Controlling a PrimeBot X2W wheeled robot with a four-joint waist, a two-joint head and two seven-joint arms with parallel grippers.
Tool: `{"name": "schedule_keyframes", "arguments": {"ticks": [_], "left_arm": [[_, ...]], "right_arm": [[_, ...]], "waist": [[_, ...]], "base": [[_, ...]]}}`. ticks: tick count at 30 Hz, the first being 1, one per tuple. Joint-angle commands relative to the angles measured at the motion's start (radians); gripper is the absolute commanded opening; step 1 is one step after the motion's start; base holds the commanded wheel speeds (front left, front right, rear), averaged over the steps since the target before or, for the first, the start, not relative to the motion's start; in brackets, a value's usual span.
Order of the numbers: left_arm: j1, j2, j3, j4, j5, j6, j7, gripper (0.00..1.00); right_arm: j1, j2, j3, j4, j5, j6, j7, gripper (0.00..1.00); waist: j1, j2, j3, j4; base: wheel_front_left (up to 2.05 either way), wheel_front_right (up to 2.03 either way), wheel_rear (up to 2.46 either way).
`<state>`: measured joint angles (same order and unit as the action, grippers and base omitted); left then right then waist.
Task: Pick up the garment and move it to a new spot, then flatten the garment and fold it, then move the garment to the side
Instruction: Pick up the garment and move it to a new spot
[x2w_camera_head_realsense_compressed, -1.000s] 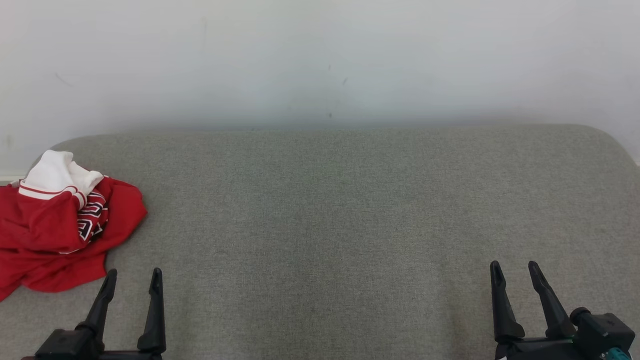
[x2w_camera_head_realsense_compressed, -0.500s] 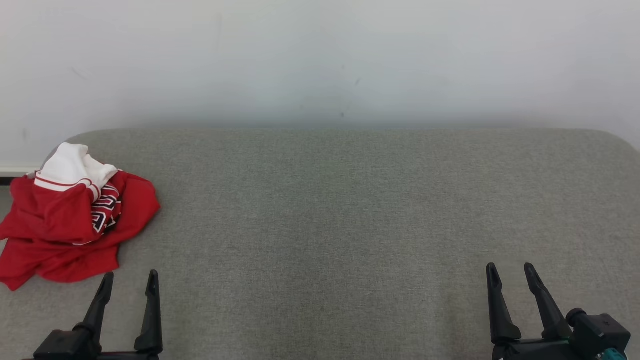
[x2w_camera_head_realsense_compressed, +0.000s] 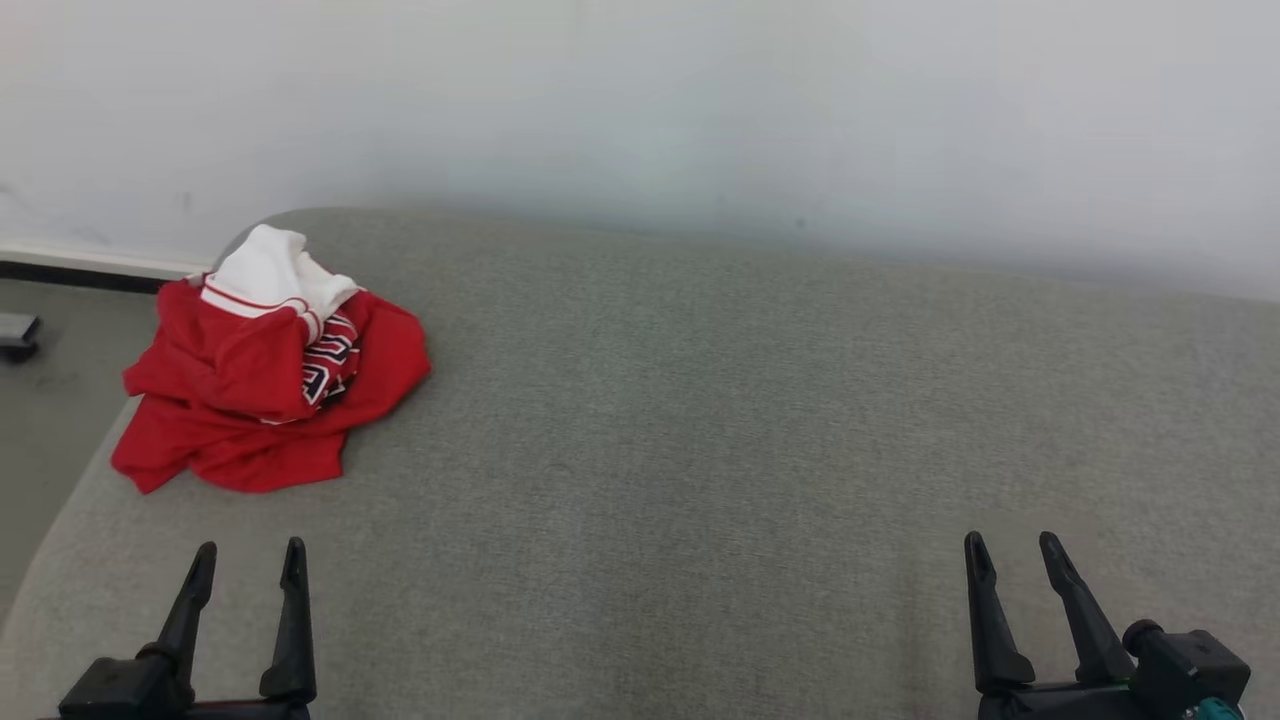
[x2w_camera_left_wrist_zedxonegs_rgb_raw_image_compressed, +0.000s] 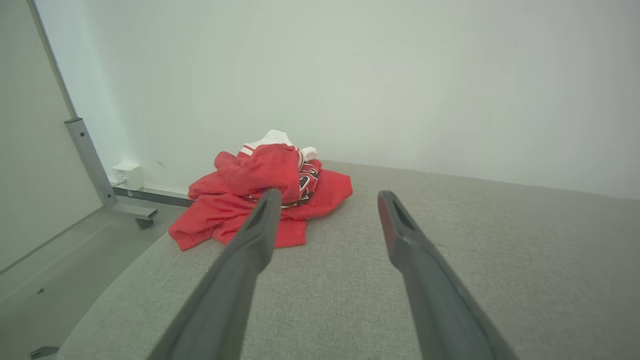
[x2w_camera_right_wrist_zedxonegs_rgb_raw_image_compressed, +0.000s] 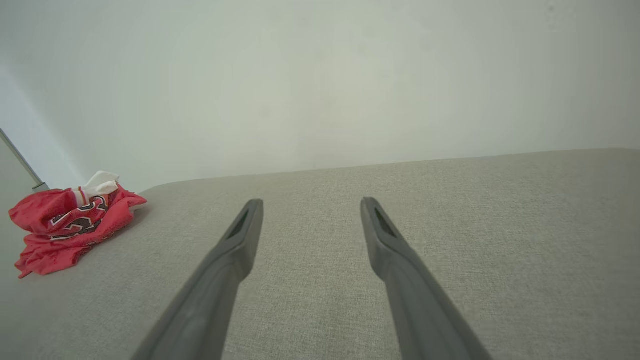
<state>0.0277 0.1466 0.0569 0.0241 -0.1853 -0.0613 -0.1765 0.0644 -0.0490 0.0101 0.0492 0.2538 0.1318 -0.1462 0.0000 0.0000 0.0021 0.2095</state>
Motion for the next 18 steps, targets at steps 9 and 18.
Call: {"name": "schedule_keyframes", "arguments": {"ticks": [9, 18], "left_arm": [[-0.011, 0.015, 0.007, 0.030, -0.013, 0.013, -0.018, 1.00], [-0.019, 0.013, 0.009, 0.051, -0.021, 0.025, -0.030, 1.00]], "right_arm": [[-0.019, -0.002, 0.017, 0.021, 0.006, -0.002, -0.004, 1.00], [-0.027, -0.002, 0.028, 0.032, -0.001, -0.002, 0.001, 1.00]], "waist": [[0.0000, 0.0000, 0.023, 0.176], [0.0000, 0.0000, 0.032, 0.263]], "base": [[0.00, 0.00, 0.00], [0.00, 0.00, 0.00]]}}
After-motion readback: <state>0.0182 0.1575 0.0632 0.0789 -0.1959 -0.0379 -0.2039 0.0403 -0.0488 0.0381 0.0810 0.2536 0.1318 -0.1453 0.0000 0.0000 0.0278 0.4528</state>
